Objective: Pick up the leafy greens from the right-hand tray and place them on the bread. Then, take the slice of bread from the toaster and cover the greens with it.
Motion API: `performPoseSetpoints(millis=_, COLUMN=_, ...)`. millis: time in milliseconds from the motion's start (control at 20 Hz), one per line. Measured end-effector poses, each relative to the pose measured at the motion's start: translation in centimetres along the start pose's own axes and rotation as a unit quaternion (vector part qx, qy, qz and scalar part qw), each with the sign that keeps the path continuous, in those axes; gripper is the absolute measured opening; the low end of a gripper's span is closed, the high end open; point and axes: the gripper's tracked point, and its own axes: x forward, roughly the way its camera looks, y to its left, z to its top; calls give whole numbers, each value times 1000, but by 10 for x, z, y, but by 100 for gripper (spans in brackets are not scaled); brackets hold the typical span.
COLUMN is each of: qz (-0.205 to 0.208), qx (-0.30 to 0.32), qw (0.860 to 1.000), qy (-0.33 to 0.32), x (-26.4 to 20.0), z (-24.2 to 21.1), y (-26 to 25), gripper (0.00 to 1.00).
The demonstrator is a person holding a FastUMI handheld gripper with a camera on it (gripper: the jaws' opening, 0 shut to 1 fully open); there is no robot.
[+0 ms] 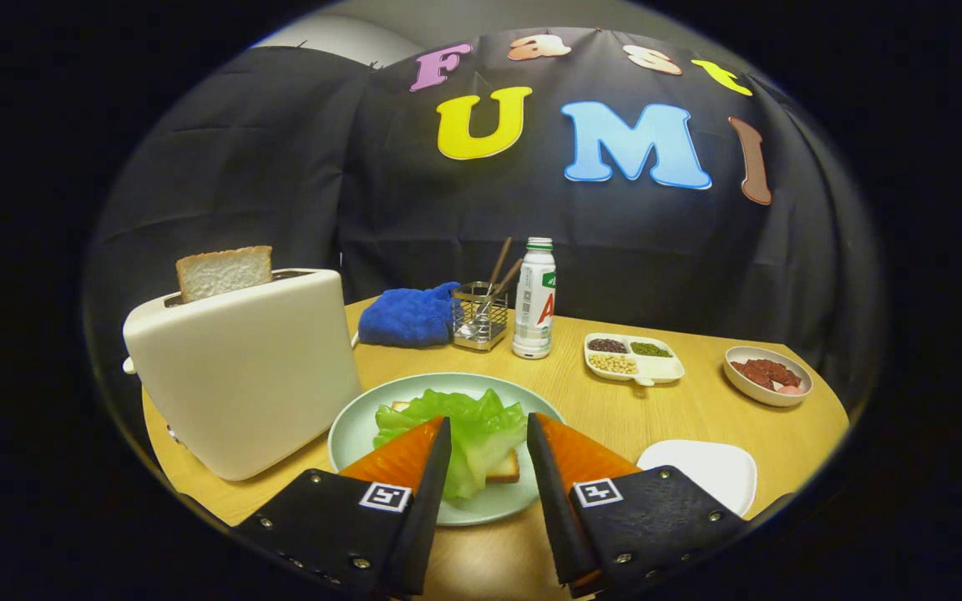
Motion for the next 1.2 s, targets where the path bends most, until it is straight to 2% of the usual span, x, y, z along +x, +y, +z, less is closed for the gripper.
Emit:
performPoseSetpoints(millis=150, qz=-15, qx=16, qw=1000, qy=-16, x=-8, z=9, y=-8, gripper=57)
performPoseSetpoints(millis=500, qz=-97, qx=70, qw=992, qy=-32, x=-31, z=27, y=-28, gripper=56)
performPoseSetpoints(millis=700, qz=-118, qx=53, qw=990, qy=-50, x=-48, z=40, y=-21, gripper=56)
performPoseSetpoints(millis=1000, qz=-88, qx=35, qw=993, qy=-70, x=-73, z=62, y=30, gripper=56)
performPoseSetpoints(millis=1200, qz=-61, qx=51, qw=994, qy=-69, x=-81, z=68, y=63, gripper=56)
